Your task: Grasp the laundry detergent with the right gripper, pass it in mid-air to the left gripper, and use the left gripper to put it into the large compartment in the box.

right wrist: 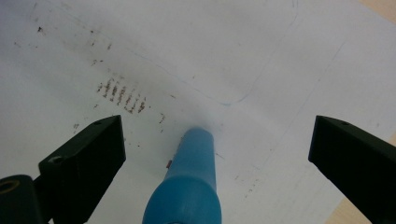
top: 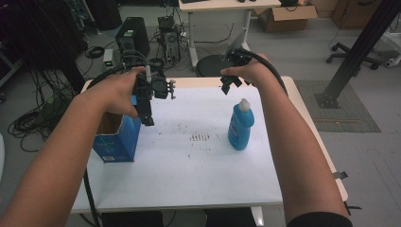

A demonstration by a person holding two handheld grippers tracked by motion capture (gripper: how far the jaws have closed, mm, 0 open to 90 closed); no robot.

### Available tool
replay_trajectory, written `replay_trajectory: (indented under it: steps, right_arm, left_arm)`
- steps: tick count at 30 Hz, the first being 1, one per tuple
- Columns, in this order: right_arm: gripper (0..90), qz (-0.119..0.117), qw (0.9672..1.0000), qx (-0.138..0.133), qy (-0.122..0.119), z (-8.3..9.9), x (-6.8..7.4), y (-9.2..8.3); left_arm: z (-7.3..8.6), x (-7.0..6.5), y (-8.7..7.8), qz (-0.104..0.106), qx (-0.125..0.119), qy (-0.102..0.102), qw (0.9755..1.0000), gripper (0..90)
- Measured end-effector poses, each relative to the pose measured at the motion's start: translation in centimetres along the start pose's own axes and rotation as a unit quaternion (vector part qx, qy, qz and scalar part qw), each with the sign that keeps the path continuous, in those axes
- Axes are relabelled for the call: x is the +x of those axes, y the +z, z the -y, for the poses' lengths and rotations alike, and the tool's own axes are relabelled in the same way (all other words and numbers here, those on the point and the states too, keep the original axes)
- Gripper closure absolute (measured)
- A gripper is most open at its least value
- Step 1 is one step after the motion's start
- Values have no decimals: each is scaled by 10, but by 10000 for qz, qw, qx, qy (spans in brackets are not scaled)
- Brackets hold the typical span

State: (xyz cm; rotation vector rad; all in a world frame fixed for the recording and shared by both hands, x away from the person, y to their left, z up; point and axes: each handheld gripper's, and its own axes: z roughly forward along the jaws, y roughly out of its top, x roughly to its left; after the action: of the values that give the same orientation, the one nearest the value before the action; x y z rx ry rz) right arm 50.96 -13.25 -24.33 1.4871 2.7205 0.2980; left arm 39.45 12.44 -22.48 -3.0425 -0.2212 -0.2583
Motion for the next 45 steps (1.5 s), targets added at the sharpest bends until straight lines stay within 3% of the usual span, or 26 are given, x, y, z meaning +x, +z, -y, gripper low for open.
replay_trajectory:
  steps: [7,19,23,28,32,35,42,45]
  right_arm:
    - [41,-12,10000,-13,38,-3,-3,2]
    - [41,79,9997,-214,-34,12,3,-17]
    - [41,155,9995,-289,-14,25,5,-30]
    - [40,167,9990,-418,-18,40,8,-45]
    - [41,141,9984,-540,-93,54,14,-53]
    - [40,185,9979,-583,-202,66,19,-55]
    - [41,229,9975,-605,-301,90,27,-54]
    - [43,209,9971,-643,-362,100,33,-54]
  left_arm:
    - [2,-1,-2,17,-33,-11,10000,2]
    - [-2,-12,-9,10,28,53,10000,2]
    - [-1,-24,-18,-143,21,109,9998,2]
    - [-1,-37,-23,-173,89,197,9996,2]
    - [-1,-47,-23,-213,191,254,9993,2]
    - [1,-55,-22,-312,113,287,9990,4]
    - [4,-71,-19,-201,28,376,9991,3]
    - [6,-78,-16,-143,-6,326,9994,2]
